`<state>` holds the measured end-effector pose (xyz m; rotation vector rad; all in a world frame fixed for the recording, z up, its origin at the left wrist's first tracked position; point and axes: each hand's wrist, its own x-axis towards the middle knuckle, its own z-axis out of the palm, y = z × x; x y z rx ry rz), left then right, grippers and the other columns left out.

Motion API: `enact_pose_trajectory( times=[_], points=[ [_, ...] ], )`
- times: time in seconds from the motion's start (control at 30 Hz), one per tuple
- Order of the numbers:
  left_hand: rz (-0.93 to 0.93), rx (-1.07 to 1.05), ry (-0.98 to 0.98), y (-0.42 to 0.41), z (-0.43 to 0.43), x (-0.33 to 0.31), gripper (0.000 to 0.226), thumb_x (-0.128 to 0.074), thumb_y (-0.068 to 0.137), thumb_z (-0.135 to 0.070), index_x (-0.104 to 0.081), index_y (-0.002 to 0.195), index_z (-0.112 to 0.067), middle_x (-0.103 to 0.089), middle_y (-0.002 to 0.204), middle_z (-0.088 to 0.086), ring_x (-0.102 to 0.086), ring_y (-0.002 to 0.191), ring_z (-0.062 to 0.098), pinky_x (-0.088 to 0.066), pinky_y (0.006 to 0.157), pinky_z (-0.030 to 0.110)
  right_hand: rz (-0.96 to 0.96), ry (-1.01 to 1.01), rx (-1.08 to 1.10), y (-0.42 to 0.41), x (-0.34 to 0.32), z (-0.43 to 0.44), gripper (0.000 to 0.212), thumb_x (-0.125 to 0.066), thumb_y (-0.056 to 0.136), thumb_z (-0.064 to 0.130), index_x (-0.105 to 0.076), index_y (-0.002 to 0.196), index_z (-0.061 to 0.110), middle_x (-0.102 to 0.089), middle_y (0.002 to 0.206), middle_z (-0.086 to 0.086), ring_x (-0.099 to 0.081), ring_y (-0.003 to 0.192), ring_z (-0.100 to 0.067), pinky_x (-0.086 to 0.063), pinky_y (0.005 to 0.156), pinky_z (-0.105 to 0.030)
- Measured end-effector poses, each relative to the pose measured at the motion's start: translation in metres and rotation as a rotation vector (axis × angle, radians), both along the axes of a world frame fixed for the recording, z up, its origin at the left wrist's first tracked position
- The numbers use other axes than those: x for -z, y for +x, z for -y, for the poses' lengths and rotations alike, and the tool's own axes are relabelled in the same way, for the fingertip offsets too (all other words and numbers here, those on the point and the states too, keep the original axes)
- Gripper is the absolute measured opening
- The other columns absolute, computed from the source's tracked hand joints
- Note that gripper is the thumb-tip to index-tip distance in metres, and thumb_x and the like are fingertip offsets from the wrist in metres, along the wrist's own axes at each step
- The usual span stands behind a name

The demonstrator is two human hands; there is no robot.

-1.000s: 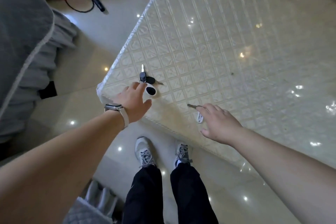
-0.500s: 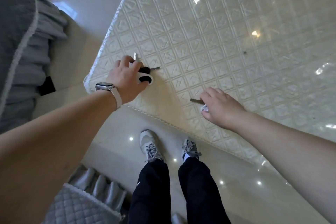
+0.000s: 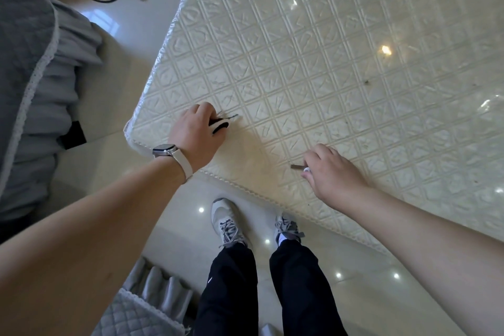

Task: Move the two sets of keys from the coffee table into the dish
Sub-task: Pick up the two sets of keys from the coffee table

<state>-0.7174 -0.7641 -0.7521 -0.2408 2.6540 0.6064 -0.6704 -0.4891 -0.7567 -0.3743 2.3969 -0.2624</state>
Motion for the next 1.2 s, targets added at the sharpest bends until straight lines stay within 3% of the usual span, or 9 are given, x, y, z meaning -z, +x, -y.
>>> enact_pose_trajectory(
  times=[0.1, 0.23, 0.5, 0.57, 0.63, 0.7, 0.87, 1.03, 1.2],
  points=[
    [0.004, -0.034, 0.011, 0.001, -0.005, 0.000, 0.026, -0.063, 0.085, -0.030, -0.054, 0.101, -0.012, -0.058, 0.095, 0.003, -0.052, 0.087, 0.028, -0.034, 0.067, 0.032, -0.005, -0.008, 0.021, 0.001, 0.001, 0.000, 0.016, -0.055, 0.095, 0.024, -0.055, 0.103, 0.010, -0.051, 0.112, -0.009, -0.050, 0.105, -0.030, -0.044, 0.085, -0.040],
    [0.045, -0.098, 0.031, 0.002, -0.011, -0.001, 0.039, -0.062, 0.086, -0.028, -0.055, 0.122, -0.015, -0.064, 0.113, 0.009, -0.058, 0.100, 0.031, -0.041, 0.077, 0.034, 0.003, 0.002, 0.026, 0.002, 0.000, 0.002, 0.019, -0.051, 0.098, 0.024, -0.053, 0.109, 0.010, -0.048, 0.119, -0.009, -0.045, 0.112, -0.028, -0.040, 0.091, -0.037],
    [0.080, -0.171, 0.120, 0.012, -0.025, -0.011, 0.038, -0.064, 0.084, -0.026, -0.061, 0.120, -0.017, -0.064, 0.114, 0.006, -0.060, 0.098, 0.024, -0.044, 0.079, 0.030, 0.049, -0.009, 0.014, 0.003, -0.004, 0.002, 0.015, -0.047, 0.099, 0.023, -0.051, 0.107, 0.011, -0.054, 0.117, -0.007, -0.051, 0.108, -0.029, -0.040, 0.084, -0.036],
    [0.069, -0.194, 0.155, 0.016, -0.030, -0.019, 0.036, -0.066, 0.083, -0.027, -0.063, 0.117, -0.018, -0.066, 0.107, 0.003, -0.061, 0.090, 0.020, -0.046, 0.074, 0.027, 0.070, -0.026, 0.051, 0.003, -0.009, 0.002, 0.014, -0.050, 0.097, 0.023, -0.054, 0.103, 0.010, -0.057, 0.112, -0.007, -0.054, 0.105, -0.030, -0.041, 0.081, -0.037],
    [0.064, -0.235, 0.206, 0.021, -0.036, -0.031, 0.032, -0.067, 0.083, -0.026, -0.064, 0.114, -0.017, -0.065, 0.099, 0.000, -0.058, 0.076, 0.010, -0.041, 0.061, 0.011, 0.110, -0.050, 0.118, 0.004, -0.018, 0.002, 0.014, -0.052, 0.095, 0.023, -0.057, 0.099, 0.010, -0.059, 0.107, -0.007, -0.056, 0.099, -0.030, -0.043, 0.077, -0.037],
    [0.067, -0.292, 0.262, 0.025, -0.043, -0.046, 0.029, -0.067, 0.084, -0.025, -0.065, 0.111, -0.016, -0.065, 0.094, -0.002, -0.056, 0.070, 0.002, -0.038, 0.053, 0.005, 0.139, -0.097, 0.228, 0.004, -0.032, 0.002, 0.012, -0.055, 0.093, 0.023, -0.058, 0.095, 0.011, -0.060, 0.103, -0.006, -0.057, 0.094, -0.028, -0.042, 0.071, -0.034],
    [0.095, -0.377, 0.367, 0.034, -0.058, -0.096, 0.030, -0.068, 0.080, -0.024, -0.066, 0.110, -0.020, -0.069, 0.091, -0.005, -0.062, 0.076, 0.006, -0.041, 0.060, 0.012, 0.169, -0.222, 0.528, -0.001, -0.091, 0.007, 0.012, -0.058, 0.090, 0.027, -0.056, 0.082, 0.018, -0.062, 0.076, 0.002, -0.058, 0.074, -0.024, -0.042, 0.062, -0.033],
    [0.073, -0.440, 0.508, 0.032, -0.072, -0.161, 0.021, -0.067, 0.081, -0.023, -0.061, 0.100, -0.031, -0.071, 0.083, -0.004, -0.069, 0.074, 0.014, -0.050, 0.057, 0.019, 0.129, -0.315, 0.693, -0.006, -0.159, 0.013, 0.014, -0.062, 0.086, 0.029, -0.060, 0.083, 0.016, -0.067, 0.072, -0.002, -0.059, 0.065, -0.022, -0.043, 0.057, -0.031],
    [0.057, -0.434, 0.619, 0.031, -0.075, -0.230, 0.022, -0.067, 0.081, -0.017, -0.060, 0.098, -0.031, -0.072, 0.088, -0.001, -0.070, 0.080, 0.023, -0.056, 0.071, 0.036, 0.087, -0.411, 0.846, -0.007, -0.228, 0.023, 0.015, -0.062, 0.085, 0.028, -0.057, 0.075, 0.018, -0.065, 0.065, -0.007, -0.052, 0.051, -0.020, -0.042, 0.051, -0.034]
  ],
)
